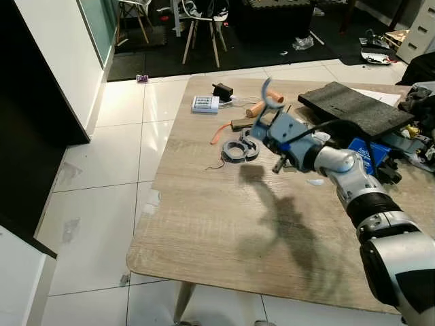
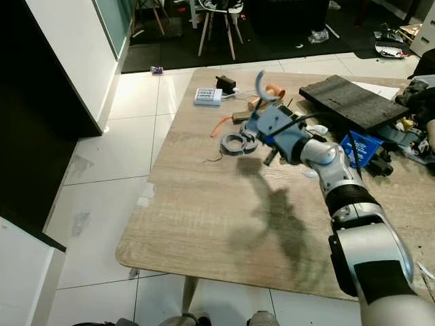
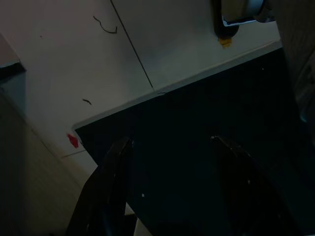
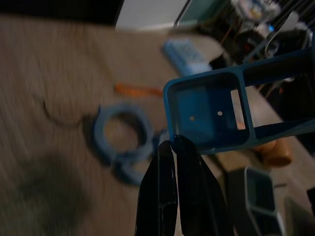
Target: Picking trash to rubbish bin
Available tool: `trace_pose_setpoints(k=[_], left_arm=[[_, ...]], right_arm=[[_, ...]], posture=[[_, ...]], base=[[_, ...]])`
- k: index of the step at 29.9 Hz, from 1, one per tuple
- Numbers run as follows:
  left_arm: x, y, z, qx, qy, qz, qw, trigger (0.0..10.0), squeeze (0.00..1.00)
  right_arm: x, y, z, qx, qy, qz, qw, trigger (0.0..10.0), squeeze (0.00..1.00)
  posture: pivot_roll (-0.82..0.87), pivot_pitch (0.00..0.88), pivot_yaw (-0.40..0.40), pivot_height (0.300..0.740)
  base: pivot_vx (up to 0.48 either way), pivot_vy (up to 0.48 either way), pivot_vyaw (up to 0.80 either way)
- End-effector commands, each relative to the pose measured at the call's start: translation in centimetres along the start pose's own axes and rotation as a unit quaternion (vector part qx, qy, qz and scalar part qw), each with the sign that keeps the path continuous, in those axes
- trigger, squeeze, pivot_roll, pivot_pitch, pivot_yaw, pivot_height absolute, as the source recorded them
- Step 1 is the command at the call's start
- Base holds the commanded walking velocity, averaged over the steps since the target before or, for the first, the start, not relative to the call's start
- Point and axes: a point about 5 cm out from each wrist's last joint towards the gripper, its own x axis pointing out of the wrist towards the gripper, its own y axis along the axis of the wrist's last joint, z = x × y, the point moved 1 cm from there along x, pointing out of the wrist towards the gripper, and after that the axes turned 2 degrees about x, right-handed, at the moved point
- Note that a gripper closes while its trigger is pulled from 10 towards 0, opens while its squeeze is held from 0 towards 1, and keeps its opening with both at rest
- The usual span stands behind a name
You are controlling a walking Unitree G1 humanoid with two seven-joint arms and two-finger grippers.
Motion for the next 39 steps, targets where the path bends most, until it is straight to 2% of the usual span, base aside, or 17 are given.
trace_pose_setpoints(k=[1,3,5,7,9,12,14,15,18,21,22,23,27,29,34,36,39], left_arm=[[0.1,0.9,0.4,0.006,-0.01,0.012,1.0,10.0,0.0],[0.1,0.9,0.4,0.007,-0.01,0.012,1.0,10.0,0.0],[0.1,1.0,0.4,0.007,-0.009,0.012,1.0,10.0,0.0],[0.1,1.0,0.3,0.007,-0.009,0.013,1.0,10.0,0.0],[0.1,1.0,0.1,-0.01,0.001,0.014,1.0,10.0,0.0],[0.1,1.0,-0.2,-0.016,0.012,0.012,1.0,10.0,0.0],[0.0,0.8,-0.9,-0.019,0.028,0.009,0.999,10.0,0.0],[-0.1,0.7,-1.2,-0.022,0.035,0.007,0.999,10.0,0.0],[-0.1,0.6,-1.8,-0.025,0.052,0.004,0.998,10.0,0.0],[-0.1,0.6,-1.8,-0.025,0.052,0.004,0.998,10.0,0.0],[-0.2,0.6,-2.0,-0.024,0.058,0.002,0.998,10.0,0.0],[-0.2,0.6,-2.0,-0.024,0.058,0.002,0.998,10.0,0.0],[-0.3,0.5,-2.8,-0.074,0.088,0.006,0.993,10.0,0.0],[-0.4,0.5,-3.6,-0.103,0.11,0.01,0.989,10.0,0.0],[-1.6,-0.2,-7.7,-0.192,0.22,0.009,0.956,10.0,0.0],[-2.6,-0.7,-10.3,-0.223,0.284,0.012,0.932,10.0,0.0],[-4.7,1.0,-15.2,-0.352,0.348,0.108,0.862,10.0,0.0]], right_arm=[[0.3,1.9,0.7,0.013,-0.006,0.052,0.999,4.3,0.0],[0.3,2.3,0.8,0.019,-0.009,0.065,0.998,4.3,0.0],[0.3,3.6,1.2,0.05,-0.013,0.111,0.993,0.0,0.0],[0.2,4.1,1.3,0.066,-0.012,0.131,0.989,0.0,0.0],[0.1,6.8,1.1,0.15,0.022,0.236,0.96,0.0,0.0],[-0.1,8.1,0.3,0.186,0.061,0.286,0.938,0.0,0.0],[-0.3,9.5,-1.6,0.21,0.131,0.328,0.911,4.5,0.0],[-0.4,10.0,-2.8,0.217,0.166,0.341,0.899,9.6,0.0],[-0.5,10.9,-6.1,0.228,0.254,0.356,0.87,10.0,0.0],[-0.5,10.9,-6.2,0.227,0.258,0.356,0.869,10.0,0.0],[-0.8,11.3,-8.2,0.245,0.308,0.362,0.845,10.0,0.0],[-0.8,11.3,-8.2,0.245,0.308,0.362,0.845,10.0,0.0],[-2.5,12.7,-10.3,0.295,0.394,0.4,0.773,10.0,0.0],[-2.9,12.8,-10.5,0.304,0.405,0.405,0.762,10.0,0.0],[-3.2,12.6,-11.0,0.312,0.415,0.394,0.759,10.0,0.0],[-3.3,12.5,-11.2,0.313,0.42,0.387,0.759,10.0,0.0],[-3.6,12.5,-11.6,0.319,0.43,0.376,0.756,10.0,0.0]], posture=[[-0.09,0.077,0.03,0.74],[-0.09,0.077,0.03,0.74],[-0.09,0.075,0.03,0.74],[-0.09,0.075,0.03,0.74],[-0.08,0.074,0.029,0.74],[-0.08,0.073,0.028,0.74],[-0.08,0.071,0.028,0.74],[-0.07,0.071,0.03,0.74],[-0.07,0.071,0.031,0.74],[-0.07,0.071,0.031,0.74],[-0.06,0.069,0.035,0.74],[-0.06,0.069,0.035,0.74],[-0.06,0.067,0.036,0.74],[-0.06,0.066,0.035,0.74],[-0.05,0.066,0.033,0.74],[-0.05,0.066,0.035,0.74],[-0.05,0.067,0.036,0.74]], base=[[0.0,0.0,0.0],[0.0,0.0,0.0],[0.0,0.0,0.0],[0.0,0.0,0.0],[0.0,0.0,0.0],[0.0,0.0,0.0],[0.0,0.0,0.0],[0.0,0.0,0.0],[0.0,0.0,0.0],[0.0,0.0,0.0],[0.0,0.0,0.0],[0.0,0.0,0.0],[0.0,0.0,0.0],[0.0,0.0,0.0],[0.0,0.0,0.0],[0.0,0.0,0.0],[0.0,0.0,0.0]])
